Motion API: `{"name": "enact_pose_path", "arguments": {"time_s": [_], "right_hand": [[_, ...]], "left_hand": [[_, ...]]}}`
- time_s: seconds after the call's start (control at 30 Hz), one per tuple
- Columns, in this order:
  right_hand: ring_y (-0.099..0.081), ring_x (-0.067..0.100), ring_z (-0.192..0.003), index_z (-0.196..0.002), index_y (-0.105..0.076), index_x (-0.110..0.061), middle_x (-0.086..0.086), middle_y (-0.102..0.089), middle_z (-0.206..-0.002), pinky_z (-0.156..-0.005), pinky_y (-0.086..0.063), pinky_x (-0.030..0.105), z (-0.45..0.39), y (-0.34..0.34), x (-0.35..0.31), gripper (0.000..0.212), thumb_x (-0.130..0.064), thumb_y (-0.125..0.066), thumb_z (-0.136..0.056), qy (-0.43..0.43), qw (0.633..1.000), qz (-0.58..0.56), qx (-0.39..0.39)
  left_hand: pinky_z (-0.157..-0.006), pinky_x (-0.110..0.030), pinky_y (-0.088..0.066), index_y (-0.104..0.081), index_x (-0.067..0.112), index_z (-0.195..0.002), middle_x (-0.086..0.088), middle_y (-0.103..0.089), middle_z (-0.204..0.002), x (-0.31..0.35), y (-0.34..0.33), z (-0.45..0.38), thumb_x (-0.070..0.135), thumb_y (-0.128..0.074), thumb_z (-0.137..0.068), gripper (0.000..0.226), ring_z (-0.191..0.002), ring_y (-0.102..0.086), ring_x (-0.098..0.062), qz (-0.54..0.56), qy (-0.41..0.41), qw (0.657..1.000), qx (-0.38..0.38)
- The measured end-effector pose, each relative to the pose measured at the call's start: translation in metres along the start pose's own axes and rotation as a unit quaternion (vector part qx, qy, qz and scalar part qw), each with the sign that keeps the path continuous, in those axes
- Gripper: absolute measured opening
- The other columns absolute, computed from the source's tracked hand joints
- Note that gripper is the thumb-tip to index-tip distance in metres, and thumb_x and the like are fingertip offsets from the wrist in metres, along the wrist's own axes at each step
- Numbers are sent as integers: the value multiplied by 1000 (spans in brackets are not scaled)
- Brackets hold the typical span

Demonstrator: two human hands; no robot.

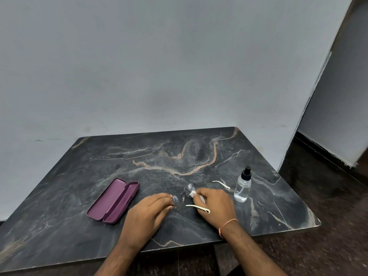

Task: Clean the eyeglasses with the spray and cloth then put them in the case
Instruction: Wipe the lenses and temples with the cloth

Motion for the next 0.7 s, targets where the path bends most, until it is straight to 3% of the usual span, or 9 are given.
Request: {"name": "enact_pose_path", "arguments": {"time_s": [0.07, 0.17, 0.33, 0.4, 0.47, 0.6, 0.7], "right_hand": [[-70, 8, -77, -115, -71, -57, -21, -69, -67, -67, -54, 31, 1, 0, -1, 38, -70, -45, -91, 22, 999, -26, -7], [-65, 3, -67, -119, -68, -65, -27, -65, -63, -63, -52, 26, 1, 1, -3, 29, -68, -53, -95, 27, 996, -90, 6], [-64, 3, -71, -120, -62, -74, -17, -60, -61, -69, -52, 23, 0, 3, 1, 28, -66, -53, -95, -2, 985, -170, 34], [-59, 4, -61, -116, -69, -69, -12, -52, -55, -64, -47, 16, 1, 4, 2, 22, -60, -61, -97, 25, 977, -204, 65], [-50, 1, -53, -113, -77, -60, -10, -46, -52, -75, -47, 14, 4, 6, 2, 18, -57, -68, -97, 39, 966, -238, 90], [-64, 12, -62, -103, -82, -54, -2, -71, -65, -68, -52, 19, 9, 13, 1, 15, -59, -73, -92, 7, 946, -306, 110], [-64, 14, -70, -92, -82, -52, -2, -67, -73, -74, -44, 8, 8, 20, -2, 15, -59, -69, -88, -12, 942, -311, 129]], "left_hand": [[-98, -18, -56, -82, 30, -110, 22, -78, -125, 0, 1, 0, 40, -64, -105, 22, -110, -75, 0, 1, 3, 1000, 2], [-96, -19, -56, -83, 30, -111, 22, -79, -124, 0, 1, 0, 41, -63, -105, 24, -109, -75, -1, -5, 7, 1000, 3], [-96, -16, -55, -80, 33, -113, 25, -79, -120, -2, 3, -2, 43, -65, -104, 20, -108, -73, 4, 17, 50, 998, 25], [-93, -12, -53, -80, 36, -114, 29, -78, -117, -4, 5, -3, 45, -66, -102, 20, -103, -70, 12, 37, 95, 994, 42], [-88, -10, -53, -80, 38, -114, 33, -77, -113, -6, 7, -3, 48, -68, -101, 21, -98, -70, 14, 62, 136, 987, 58], [-81, -10, -56, -81, 38, -114, 34, -78, -109, -9, 9, -3, 48, -74, -102, 17, -94, -75, 9, 116, 184, 971, 103], [-77, -18, -61, -80, 42, -113, 33, -79, -107, -12, 10, -2, 34, -79, -97, 17, -92, -78, 4, 143, 218, 957, 125]]}}
Point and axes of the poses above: each hand's wrist, its own z-axis away from the middle knuckle, its own y-axis out of the back of the hand, x = y × z, the point moved 2 cm from there along -z, towards the middle knuckle
